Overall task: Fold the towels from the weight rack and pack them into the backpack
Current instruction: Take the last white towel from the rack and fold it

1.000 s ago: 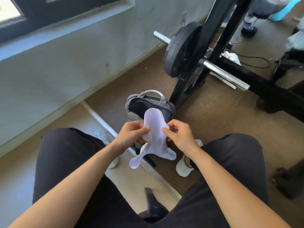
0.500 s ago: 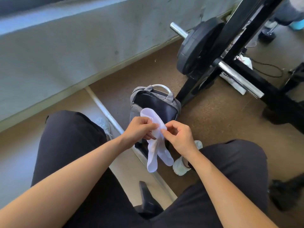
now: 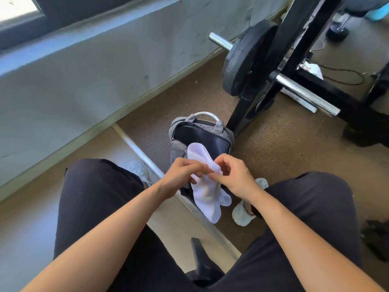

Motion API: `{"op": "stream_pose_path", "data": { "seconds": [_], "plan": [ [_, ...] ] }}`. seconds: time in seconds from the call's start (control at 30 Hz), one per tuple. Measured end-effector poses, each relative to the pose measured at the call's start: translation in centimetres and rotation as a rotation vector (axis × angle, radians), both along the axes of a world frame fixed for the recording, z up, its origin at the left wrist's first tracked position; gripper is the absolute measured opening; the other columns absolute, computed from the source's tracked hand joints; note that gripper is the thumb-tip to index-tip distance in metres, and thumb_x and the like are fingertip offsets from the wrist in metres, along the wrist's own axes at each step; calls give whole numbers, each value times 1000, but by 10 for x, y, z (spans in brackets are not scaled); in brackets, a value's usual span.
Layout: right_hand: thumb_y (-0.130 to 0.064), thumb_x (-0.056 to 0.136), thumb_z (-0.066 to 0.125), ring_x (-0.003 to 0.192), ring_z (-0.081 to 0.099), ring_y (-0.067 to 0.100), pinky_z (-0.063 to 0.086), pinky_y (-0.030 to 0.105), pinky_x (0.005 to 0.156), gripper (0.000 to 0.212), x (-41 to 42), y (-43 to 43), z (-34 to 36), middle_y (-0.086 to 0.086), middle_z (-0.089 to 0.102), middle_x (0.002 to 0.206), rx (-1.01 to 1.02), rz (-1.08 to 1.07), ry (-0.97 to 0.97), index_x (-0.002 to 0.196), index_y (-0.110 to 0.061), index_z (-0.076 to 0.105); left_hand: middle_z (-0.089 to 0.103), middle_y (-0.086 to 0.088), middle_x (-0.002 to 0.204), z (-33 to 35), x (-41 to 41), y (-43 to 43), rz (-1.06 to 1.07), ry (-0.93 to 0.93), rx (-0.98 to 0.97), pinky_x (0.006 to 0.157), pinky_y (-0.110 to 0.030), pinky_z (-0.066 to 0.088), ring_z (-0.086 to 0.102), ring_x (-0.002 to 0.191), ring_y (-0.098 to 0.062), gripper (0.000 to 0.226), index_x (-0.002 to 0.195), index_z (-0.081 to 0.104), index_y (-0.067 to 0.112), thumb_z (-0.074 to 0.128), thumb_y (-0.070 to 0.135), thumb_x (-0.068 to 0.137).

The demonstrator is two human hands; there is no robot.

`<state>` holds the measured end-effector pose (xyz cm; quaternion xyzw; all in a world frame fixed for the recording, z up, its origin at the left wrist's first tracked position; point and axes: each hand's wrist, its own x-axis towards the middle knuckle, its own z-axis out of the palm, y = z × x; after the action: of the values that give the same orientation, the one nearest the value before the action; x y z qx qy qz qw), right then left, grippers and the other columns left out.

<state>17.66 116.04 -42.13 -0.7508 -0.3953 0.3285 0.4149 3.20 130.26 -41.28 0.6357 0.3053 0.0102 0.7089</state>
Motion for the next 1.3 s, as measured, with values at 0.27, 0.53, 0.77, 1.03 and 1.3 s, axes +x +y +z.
{"op": "stream_pose_path", "data": {
  "seconds": [0.27, 0.53, 0.77, 1.03, 1.3],
  "plan": [
    [-6, 91, 70, 92, 65, 21, 51, 37, 86, 10, 31, -11, 18, 8, 68, 93, 63, 3, 476, 100, -10, 67, 54, 6, 107, -15, -1, 23, 313, 133, 217, 80, -33, 50, 54, 95, -14, 55, 108, 54, 30, 81, 32, 60],
    [-4, 89, 65, 105, 63, 23, 49, 36, 92, 18, 45, -19, 29, 7, 66, 103, 130, 17, 764, 105, -12, 62, 72, 7, 128, -13, -4, 20, -96, 5, 101, 100, -33, 53, 66, 120, -12, 64, 134, 61, 28, 89, 14, 78],
    [-14, 94, 62, 96, 67, 15, 53, 28, 80, 14, 42, -12, 24, 1, 71, 98, 177, -148, 719, 108, -14, 63, 79, -8, 87, 6, -4, 13, 114, -113, 106, 66, -23, 55, 73, 77, -15, 16, 99, 77, -1, 76, 13, 91],
    [-14, 83, 75, 119, 66, 27, 55, 33, 99, 50, 22, -7, 18, 14, 71, 124, 3, 61, 673, 129, -2, 62, 75, -18, 101, 12, -3, 18, 267, -165, -96, 81, -46, 54, 70, 91, -29, 36, 105, 77, 8, 74, 39, 87],
    [-29, 91, 71, 109, 70, 15, 53, 42, 103, 35, 11, 1, 15, 0, 75, 117, -91, 25, 495, 121, -11, 70, 69, -14, 134, 17, -6, 37, 468, -175, -498, 105, -44, 50, 67, 123, -26, 55, 137, 63, 12, 56, 51, 100]
  ]
}}
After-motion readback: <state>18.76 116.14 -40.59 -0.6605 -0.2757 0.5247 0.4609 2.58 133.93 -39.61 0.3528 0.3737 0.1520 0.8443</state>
